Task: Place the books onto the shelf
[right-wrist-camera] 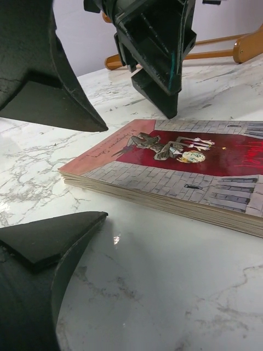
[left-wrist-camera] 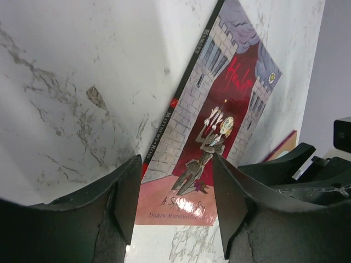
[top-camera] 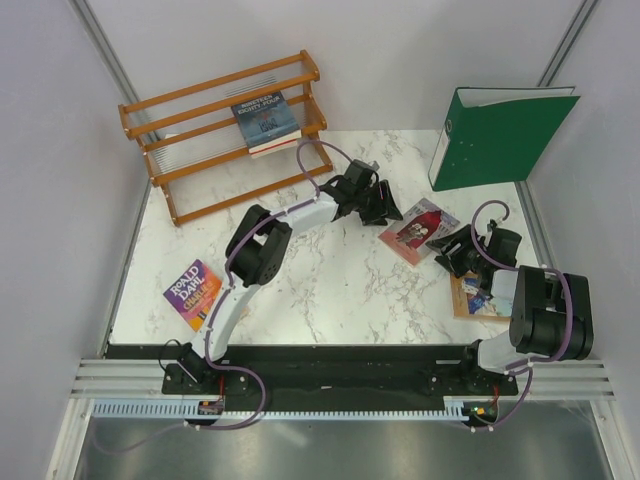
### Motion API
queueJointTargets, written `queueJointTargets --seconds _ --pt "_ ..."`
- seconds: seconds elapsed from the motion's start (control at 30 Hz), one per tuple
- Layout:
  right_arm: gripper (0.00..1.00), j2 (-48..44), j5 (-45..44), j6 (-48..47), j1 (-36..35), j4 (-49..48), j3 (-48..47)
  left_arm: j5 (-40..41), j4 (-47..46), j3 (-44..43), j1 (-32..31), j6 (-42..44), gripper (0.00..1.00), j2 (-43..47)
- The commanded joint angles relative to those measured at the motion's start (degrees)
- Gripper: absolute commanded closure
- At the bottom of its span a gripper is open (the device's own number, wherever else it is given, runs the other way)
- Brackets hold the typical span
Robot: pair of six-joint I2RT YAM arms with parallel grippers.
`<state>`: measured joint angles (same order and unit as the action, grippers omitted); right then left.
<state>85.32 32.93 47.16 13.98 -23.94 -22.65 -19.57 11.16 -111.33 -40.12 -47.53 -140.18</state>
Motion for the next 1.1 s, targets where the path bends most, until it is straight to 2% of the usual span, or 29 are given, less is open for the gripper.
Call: queueJointTargets --seconds 0.0,0.23,0.33,0.43,0.47,0.53,0.63,0.77,0.87,0.93,1.07 --pt "0.32 1.51 -2.79 -1.02 0.08 -1.19 -0.2 -4.41 1.67 -0.22 -1.01 -0.81 0.4 -0.8" --pt "0.33 3.36 -1.37 1.0 -3.86 -5.23 -1.07 -7.23 0.45 10.85 -3.47 0.59 0.4 7.19" --pt "0.4 2.84 -1.9 0.92 -5.89 -4.89 -1.6 -7.23 -1.57 17.18 -4.09 0.07 0.41 11.67" --pt "0.62 2.31 -1.81 0.92 -6.42 -5.32 -1.34 -6.44 -4.21 22.46 -4.27 -0.37 0.41 15.1" --pt "0.75 2.05 -1.64 0.83 -6.51 -5.41 -1.17 -6.53 -4.74 23.95 -4.18 -0.29 0.41 15.46" --pt "0.85 1.96 -1.2 0.74 -6.51 -5.76 -1.16 -6.97 -4.83 24.84 -4.18 -0.29 0.41 16.16" --pt "0.95 1.52 0.29 0.74 -6.51 -7.25 -0.73 -6.27 -4.83 26.95 -4.18 0.15 0.42 17.3" --pt "0.97 -0.15 1.96 0.74 -6.51 -8.05 -0.37 -2.33 -4.92 32.12 -3.39 1.03 0.42 20.46" --pt "0.97 -1.29 4.06 1.09 -6.51 -9.27 -0.63 -2.83 -8.86 38.6 -1.46 0.34 0.41 24.42" --pt "0.97 -1.47 5.82 1.97 -6.51 -10.94 -0.99 -3.89 -17.37 45.54 -0.14 -1.33 0.41 27.48" --pt "0.97 -1.56 8.73 4.96 -6.51 -14.98 -0.73 -9.06 -31.96 53.49 2.5 -6.86 0.41 29.35"
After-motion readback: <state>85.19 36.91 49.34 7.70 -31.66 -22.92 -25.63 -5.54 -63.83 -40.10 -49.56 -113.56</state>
